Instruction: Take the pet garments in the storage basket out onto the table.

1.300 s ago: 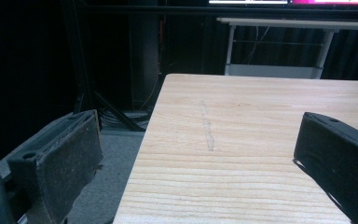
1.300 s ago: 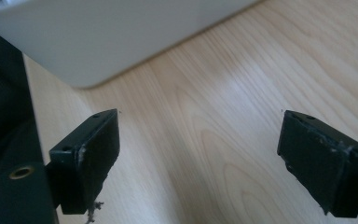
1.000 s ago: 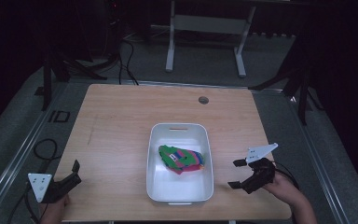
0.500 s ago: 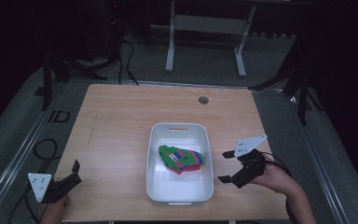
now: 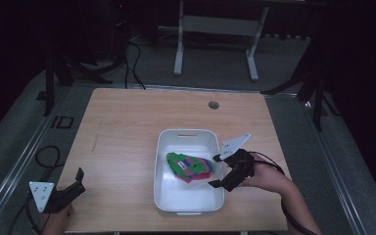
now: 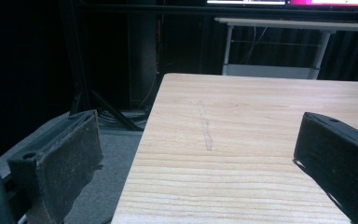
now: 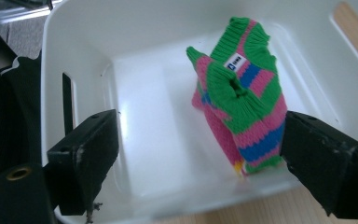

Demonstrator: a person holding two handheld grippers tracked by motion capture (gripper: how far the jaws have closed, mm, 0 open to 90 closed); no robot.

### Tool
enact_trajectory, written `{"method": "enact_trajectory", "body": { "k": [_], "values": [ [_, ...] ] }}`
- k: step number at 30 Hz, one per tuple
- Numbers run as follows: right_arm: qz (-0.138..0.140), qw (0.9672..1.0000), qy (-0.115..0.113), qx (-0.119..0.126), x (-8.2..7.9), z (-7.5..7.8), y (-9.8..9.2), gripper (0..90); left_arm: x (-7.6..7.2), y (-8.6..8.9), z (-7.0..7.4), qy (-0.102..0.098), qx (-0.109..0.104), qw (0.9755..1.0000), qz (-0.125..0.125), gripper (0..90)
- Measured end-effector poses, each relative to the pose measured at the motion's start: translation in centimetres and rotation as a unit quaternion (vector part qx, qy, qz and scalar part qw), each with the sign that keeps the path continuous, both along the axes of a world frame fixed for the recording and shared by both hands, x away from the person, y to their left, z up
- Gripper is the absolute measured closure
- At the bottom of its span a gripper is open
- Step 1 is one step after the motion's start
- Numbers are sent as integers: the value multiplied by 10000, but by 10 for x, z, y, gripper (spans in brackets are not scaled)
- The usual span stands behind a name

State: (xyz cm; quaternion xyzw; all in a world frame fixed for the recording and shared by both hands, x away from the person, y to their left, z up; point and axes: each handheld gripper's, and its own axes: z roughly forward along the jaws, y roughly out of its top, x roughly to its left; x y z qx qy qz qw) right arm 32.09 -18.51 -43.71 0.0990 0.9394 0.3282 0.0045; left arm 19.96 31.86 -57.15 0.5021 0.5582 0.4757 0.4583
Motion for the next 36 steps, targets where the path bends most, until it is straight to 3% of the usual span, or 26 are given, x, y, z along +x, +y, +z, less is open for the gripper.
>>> {"method": "enact_trajectory", "body": {
  "k": [8, 16, 25, 26, 27, 30, 32, 34, 36],
  "values": [
    [173, 9997, 30, -190, 7, -11, 27, 130, 0, 0, 0, -1, -18, 10000, -14, 14],
    [283, 9975, -85, -634, 16, -25, 55, 154, 0, 1, 0, -13, -21, 10000, -36, 14],
    [379, 9954, -29, -884, 24, -37, 79, 164, 0, 1, 0, -19, -46, 10000, -52, 14],
    [398, 9934, -20, -1073, 26, -41, 86, 189, 0, 1, 0, -13, -52, 10000, -61, 14],
    [398, 9934, -20, -1073, 26, -41, 86, 189, 0, 1, 0, -13, -52, 10000, -61, 14],
    [438, 9884, -120, -1447, 29, -50, 99, 207, 0, 2, 0, -12, -52, 10000, -71, 14],
    [442, 9871, -158, -1529, 29, -52, 102, 214, 0, 2, 0, -16, -54, 10000, -73, 14],
    [472, 9806, -261, -1887, 29, -58, 110, 231, 0, 2, 0, -18, -55, 10000, -79, 14],
    [502, 9782, -286, -1993, 29, -61, 114, 237, 0, 2, 0, -10, -54, 10000, -78, 14]
  ]
}}
